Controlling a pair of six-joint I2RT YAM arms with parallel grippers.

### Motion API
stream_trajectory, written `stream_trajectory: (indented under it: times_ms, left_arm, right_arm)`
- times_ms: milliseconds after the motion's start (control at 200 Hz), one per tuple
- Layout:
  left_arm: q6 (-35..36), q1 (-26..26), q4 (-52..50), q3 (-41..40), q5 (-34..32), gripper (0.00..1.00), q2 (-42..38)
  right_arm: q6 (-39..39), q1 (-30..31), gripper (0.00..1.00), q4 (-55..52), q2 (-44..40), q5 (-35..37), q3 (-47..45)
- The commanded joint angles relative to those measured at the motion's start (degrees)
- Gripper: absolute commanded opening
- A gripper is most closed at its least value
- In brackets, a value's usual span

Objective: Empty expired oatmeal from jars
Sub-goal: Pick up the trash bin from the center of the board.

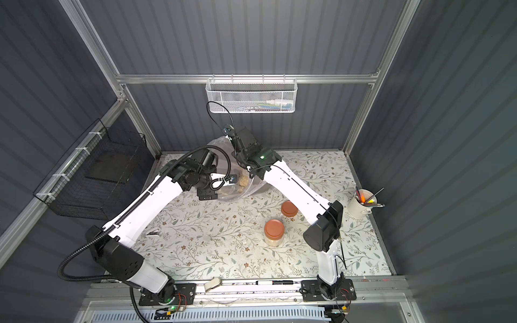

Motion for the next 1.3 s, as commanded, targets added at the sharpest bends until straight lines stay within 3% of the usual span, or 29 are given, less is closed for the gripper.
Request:
stream_trajectory:
  times_ms: [0, 455, 640, 886, 1046, 1191, 1291]
  left_arm:
    - [0.2, 1.7, 2.2, 0.8, 0.2, 0.0, -1.2]
    - [5.2, 1.9, -4.2, 17.0, -1.4, 0.0, 6.4]
    - [2.6, 0.1, -9.0, 12.8, -0.6, 0.0, 9.1]
    - [5.7, 0.1, -11.9, 22.8, -7.8, 0.0, 7.4]
    - [5.7, -1.0, -10.9, 18.8, -8.9, 0.0, 8.9]
    - [7.4, -1.8, -14.7, 26.0, -9.4, 0.0, 11.3]
    - [9.5, -3.0, -14.0, 22.1, -8.8, 0.0, 12.0]
  right_arm:
    - [0.3, -0.4, 0.0, 6.8, -1.8, 3.6, 3.5]
    - [4.9, -1.4, 0.0, 5.9, -2.4, 3.1, -0.8]
    - [6.2, -2.1, 0.0, 5.9, -2.9, 2.1, -1.5]
    - [6.7, -2.8, 0.0, 6.1, -3.2, 1.5, -1.7]
    - [7.0, -2.9, 0.0, 5.7, -2.9, 1.3, -1.7]
    - [6.9, -3.2, 0.0, 6.3, -4.1, 1.6, -3.8]
    - [8.9, -3.8, 0.0, 6.1, -4.6, 0.5, -4.9]
